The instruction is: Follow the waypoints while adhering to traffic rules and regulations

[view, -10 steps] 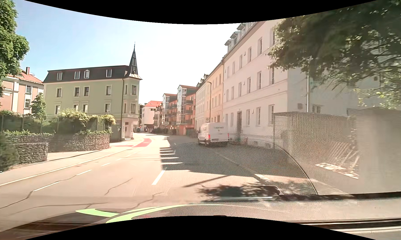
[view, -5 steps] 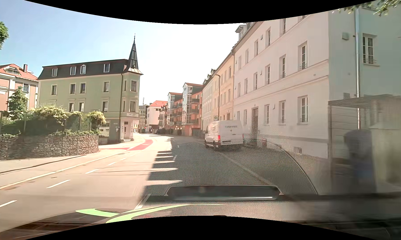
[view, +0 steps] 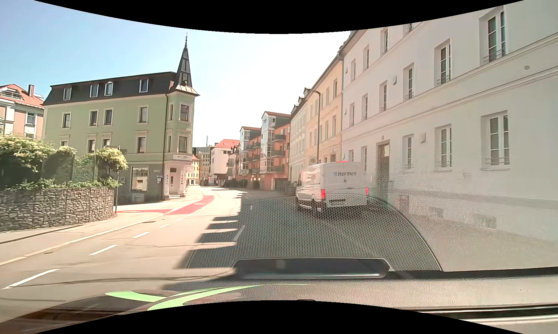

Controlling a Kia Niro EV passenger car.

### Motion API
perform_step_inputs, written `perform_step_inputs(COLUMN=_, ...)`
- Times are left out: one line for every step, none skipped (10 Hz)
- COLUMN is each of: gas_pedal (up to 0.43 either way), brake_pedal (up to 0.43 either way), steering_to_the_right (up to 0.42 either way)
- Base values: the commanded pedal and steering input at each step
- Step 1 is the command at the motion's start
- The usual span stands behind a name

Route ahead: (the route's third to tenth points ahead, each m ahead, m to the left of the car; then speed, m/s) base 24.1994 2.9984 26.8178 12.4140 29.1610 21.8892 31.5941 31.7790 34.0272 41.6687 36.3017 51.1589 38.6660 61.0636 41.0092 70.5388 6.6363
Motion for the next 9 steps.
perform_step_inputs(gas_pedal=0.0, brake_pedal=0.152, steering_to_the_right=-0.039)
perform_step_inputs(gas_pedal=0.0, brake_pedal=0.134, steering_to_the_right=-0.04)
perform_step_inputs(gas_pedal=0.0, brake_pedal=0.128, steering_to_the_right=-0.043)
perform_step_inputs(gas_pedal=0.0, brake_pedal=0.134, steering_to_the_right=-0.046)
perform_step_inputs(gas_pedal=0.0, brake_pedal=0.14, steering_to_the_right=-0.048)
perform_step_inputs(gas_pedal=0.0, brake_pedal=0.14, steering_to_the_right=-0.048)
perform_step_inputs(gas_pedal=0.0, brake_pedal=0.128, steering_to_the_right=-0.05)
perform_step_inputs(gas_pedal=0.0, brake_pedal=0.073, steering_to_the_right=-0.055)
perform_step_inputs(gas_pedal=0.0, brake_pedal=0.0, steering_to_the_right=-0.058)
